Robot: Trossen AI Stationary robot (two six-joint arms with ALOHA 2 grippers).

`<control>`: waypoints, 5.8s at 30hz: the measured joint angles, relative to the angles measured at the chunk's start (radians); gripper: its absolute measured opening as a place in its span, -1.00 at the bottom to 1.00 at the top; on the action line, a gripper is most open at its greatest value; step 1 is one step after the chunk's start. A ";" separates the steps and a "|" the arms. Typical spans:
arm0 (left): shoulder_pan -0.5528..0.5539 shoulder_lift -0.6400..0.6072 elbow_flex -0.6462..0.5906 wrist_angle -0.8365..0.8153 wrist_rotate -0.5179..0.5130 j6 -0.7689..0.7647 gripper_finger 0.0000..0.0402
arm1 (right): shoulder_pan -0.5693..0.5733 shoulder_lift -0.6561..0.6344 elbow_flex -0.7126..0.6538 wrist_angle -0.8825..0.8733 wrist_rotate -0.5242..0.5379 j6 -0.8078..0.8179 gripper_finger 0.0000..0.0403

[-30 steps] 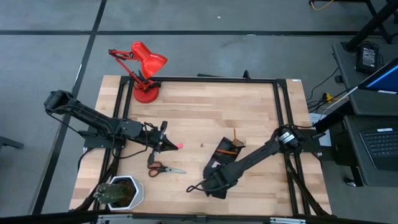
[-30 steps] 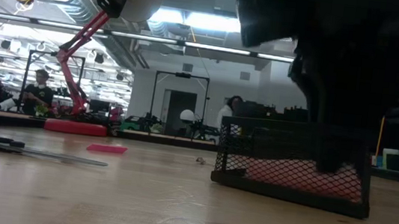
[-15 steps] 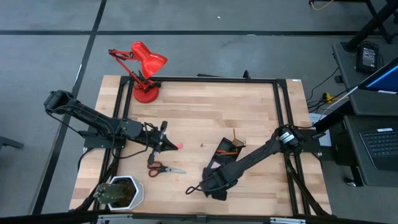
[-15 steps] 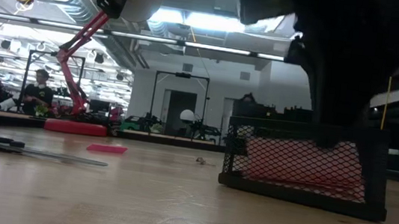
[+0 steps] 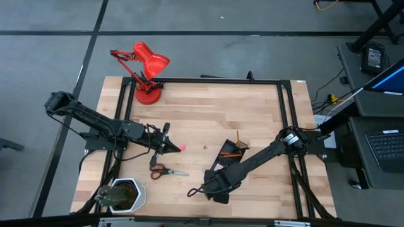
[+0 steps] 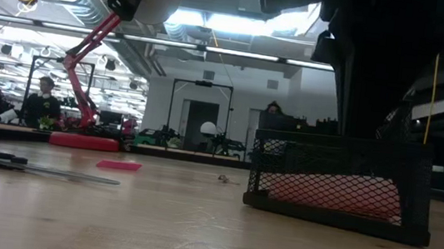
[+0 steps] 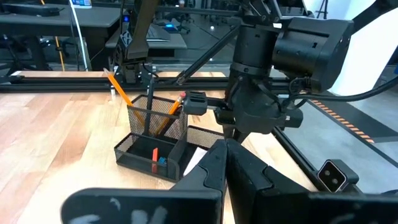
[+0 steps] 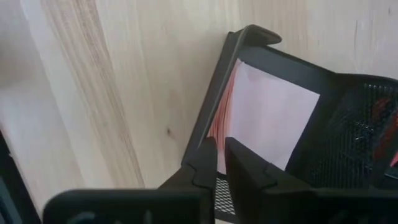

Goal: Pick and place office supplies into organizer
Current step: Put the sticky notes into the desk organizer, then put the pink binder clip into the desk organizer

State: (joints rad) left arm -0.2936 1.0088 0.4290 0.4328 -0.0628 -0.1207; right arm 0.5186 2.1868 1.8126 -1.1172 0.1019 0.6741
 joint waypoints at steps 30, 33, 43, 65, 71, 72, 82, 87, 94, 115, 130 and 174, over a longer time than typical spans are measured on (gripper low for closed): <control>0.000 0.000 0.000 -0.004 0.000 -0.015 -0.97 | 0.015 -0.004 0.190 -0.045 -0.019 -0.114 -0.99; 0.000 0.000 0.000 -0.004 0.000 -0.015 -0.97 | 0.028 -0.004 0.266 -0.103 0.043 -0.156 -0.99; 0.000 0.000 0.000 -0.004 0.000 -0.015 -0.97 | 0.039 -0.005 0.460 -0.088 0.103 -0.364 -1.00; 0.000 0.000 0.000 -0.004 0.000 -0.015 -0.97 | 0.013 -0.017 0.473 -0.229 0.223 -0.554 -0.97; 0.000 0.000 0.000 -0.011 0.000 -0.015 -0.97 | -0.022 -0.030 0.473 -0.251 0.240 -0.554 -0.99; 0.000 0.000 0.000 -0.012 0.000 -0.015 -0.97 | -0.026 -0.030 0.473 -0.252 0.245 -0.547 -0.98; 0.000 0.000 0.000 -0.018 0.000 -0.015 -0.97 | -0.028 -0.092 0.255 -0.097 0.294 -0.493 -0.98; 0.000 0.000 0.000 -0.020 0.000 -0.015 -0.97 | -0.011 -0.243 0.014 0.108 0.369 -0.468 -0.98; 0.000 0.000 0.000 -0.021 0.000 -0.015 -0.97 | -0.012 -0.488 -0.348 0.460 0.379 -0.546 -0.98; 0.000 0.000 0.000 -0.026 0.000 -0.015 -0.97 | -0.141 -1.008 -1.054 1.149 0.378 -0.782 -0.98; 0.000 0.000 0.000 -0.026 0.000 -0.015 -0.97 | -0.370 -1.125 -1.150 1.247 0.191 -0.941 -0.98; 0.000 0.000 0.000 -0.026 0.000 -0.015 -0.97 | -0.524 -0.839 -0.770 0.936 -0.149 -0.847 -0.98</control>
State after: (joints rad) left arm -0.2936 1.0084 0.4286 0.4065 -0.0628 -0.1360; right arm -0.0051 1.3475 1.0430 -0.1813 -0.0466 -0.1728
